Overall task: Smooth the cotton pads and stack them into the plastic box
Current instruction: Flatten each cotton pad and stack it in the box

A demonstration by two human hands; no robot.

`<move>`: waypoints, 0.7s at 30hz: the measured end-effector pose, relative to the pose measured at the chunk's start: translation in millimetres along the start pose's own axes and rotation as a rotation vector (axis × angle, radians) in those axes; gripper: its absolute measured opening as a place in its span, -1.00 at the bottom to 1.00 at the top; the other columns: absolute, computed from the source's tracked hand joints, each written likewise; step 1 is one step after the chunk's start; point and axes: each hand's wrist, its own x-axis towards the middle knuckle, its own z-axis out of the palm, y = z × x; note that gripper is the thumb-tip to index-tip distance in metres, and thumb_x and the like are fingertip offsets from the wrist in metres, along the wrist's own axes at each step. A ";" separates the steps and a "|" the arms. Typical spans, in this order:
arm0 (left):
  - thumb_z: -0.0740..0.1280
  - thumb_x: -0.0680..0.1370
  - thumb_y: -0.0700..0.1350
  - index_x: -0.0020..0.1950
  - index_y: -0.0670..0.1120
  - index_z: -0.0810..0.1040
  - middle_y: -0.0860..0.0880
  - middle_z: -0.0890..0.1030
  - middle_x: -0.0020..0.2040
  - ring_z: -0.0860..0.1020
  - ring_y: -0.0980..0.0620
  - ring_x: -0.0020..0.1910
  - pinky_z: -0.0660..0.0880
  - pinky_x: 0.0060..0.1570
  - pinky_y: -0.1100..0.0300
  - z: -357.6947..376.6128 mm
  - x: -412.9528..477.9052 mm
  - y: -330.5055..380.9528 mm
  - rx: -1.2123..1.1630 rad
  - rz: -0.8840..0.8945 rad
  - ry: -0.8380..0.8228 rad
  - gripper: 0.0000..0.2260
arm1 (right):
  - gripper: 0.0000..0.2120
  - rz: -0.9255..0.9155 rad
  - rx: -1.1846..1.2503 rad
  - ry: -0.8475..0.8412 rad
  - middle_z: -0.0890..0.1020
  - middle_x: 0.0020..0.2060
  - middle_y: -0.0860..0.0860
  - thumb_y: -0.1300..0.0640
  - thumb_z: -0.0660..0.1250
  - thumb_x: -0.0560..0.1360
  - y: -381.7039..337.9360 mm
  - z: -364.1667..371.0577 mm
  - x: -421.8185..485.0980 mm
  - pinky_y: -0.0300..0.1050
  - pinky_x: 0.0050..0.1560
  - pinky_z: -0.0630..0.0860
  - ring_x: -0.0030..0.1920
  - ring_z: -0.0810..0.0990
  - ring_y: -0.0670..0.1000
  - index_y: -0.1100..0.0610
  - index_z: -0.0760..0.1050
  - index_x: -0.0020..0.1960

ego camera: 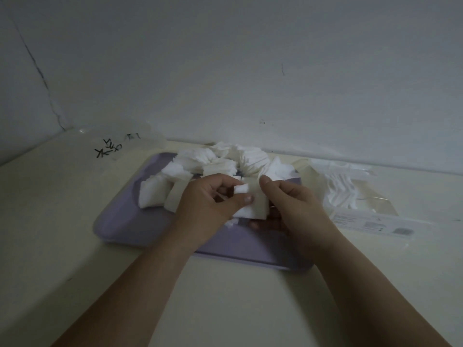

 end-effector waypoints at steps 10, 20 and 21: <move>0.53 0.48 -0.38 -0.01 -0.19 0.65 -0.20 0.71 -0.20 0.69 -0.10 -0.32 0.66 -0.28 0.12 4.1 0.5 -3.2 -0.068 -0.068 -0.034 -0.83 | -0.88 -0.037 0.017 0.126 0.66 0.03 0.37 0.15 0.36 0.63 4.3 1.7 5.6 0.51 0.09 0.59 -0.03 0.65 0.26 0.13 0.68 0.03; 0.51 0.52 -0.31 -0.13 -0.26 0.61 -0.21 0.68 -0.29 0.68 -0.06 -0.32 0.66 -0.26 0.16 5.4 1.0 -3.1 -0.188 -0.100 0.013 -0.90 | -0.83 -0.075 -0.033 0.024 0.73 -0.13 0.12 0.16 0.28 0.69 2.6 8.0 -0.5 0.17 -0.03 0.72 -0.07 0.73 0.15 0.17 0.65 0.08; 0.51 0.52 -0.30 -0.11 -0.28 0.61 -0.21 0.67 -0.28 0.68 -0.05 -0.32 0.67 -0.26 0.16 5.2 0.5 -2.7 -0.200 -0.107 0.019 -0.90 | -0.83 -0.091 -0.079 0.000 0.74 -0.11 0.13 0.13 0.30 0.69 4.1 7.7 -0.8 0.18 -0.01 0.72 -0.06 0.74 0.15 0.18 0.64 0.10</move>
